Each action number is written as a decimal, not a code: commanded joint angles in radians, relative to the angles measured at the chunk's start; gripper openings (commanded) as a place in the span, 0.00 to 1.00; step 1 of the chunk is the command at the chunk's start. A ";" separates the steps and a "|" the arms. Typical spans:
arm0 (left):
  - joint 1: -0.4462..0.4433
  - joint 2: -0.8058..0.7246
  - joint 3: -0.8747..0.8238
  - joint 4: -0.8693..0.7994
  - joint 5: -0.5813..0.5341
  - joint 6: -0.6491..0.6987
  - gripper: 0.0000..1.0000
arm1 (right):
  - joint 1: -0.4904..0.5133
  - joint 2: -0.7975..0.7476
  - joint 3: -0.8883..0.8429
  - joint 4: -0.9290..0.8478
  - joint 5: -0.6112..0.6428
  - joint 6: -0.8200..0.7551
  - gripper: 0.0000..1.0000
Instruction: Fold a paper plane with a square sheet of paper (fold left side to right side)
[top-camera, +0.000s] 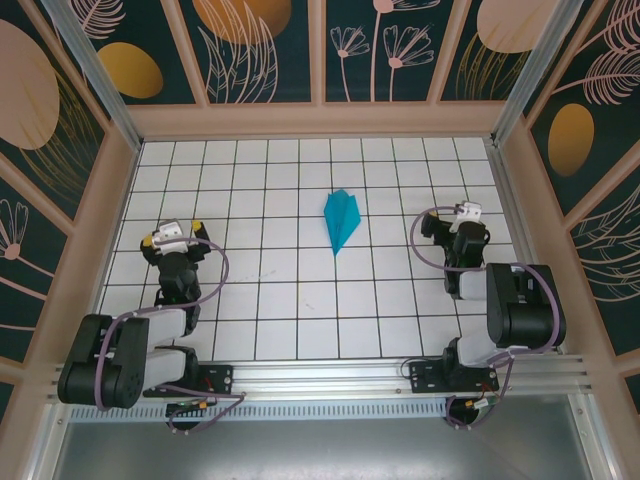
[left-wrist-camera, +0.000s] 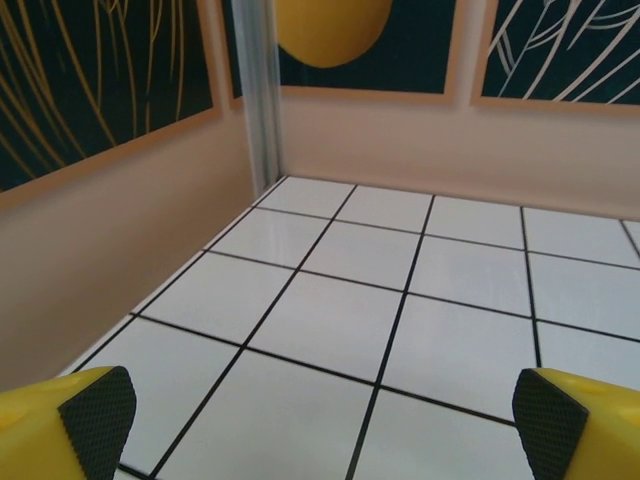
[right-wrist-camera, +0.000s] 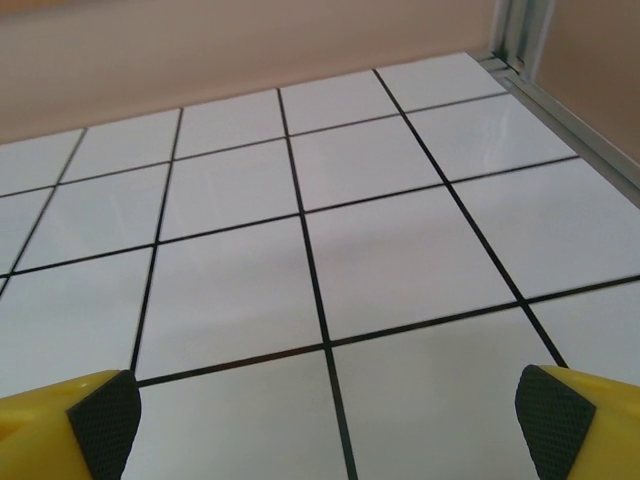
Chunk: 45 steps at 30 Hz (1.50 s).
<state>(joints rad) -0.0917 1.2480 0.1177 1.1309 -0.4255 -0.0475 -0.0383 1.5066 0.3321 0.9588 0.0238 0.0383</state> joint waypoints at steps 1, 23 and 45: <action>0.007 0.025 -0.005 0.113 0.072 0.047 0.98 | -0.017 0.004 -0.010 0.105 -0.079 -0.010 0.99; 0.007 0.202 -0.003 0.329 0.167 0.022 0.98 | -0.012 0.006 -0.007 0.101 -0.068 -0.014 0.99; 0.049 0.277 0.092 0.208 0.137 -0.042 0.99 | 0.012 0.009 0.004 0.084 -0.036 -0.030 0.99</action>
<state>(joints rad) -0.0475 1.5307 0.2028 1.3327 -0.2771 -0.0723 -0.0299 1.5066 0.3309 1.0073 -0.0200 0.0238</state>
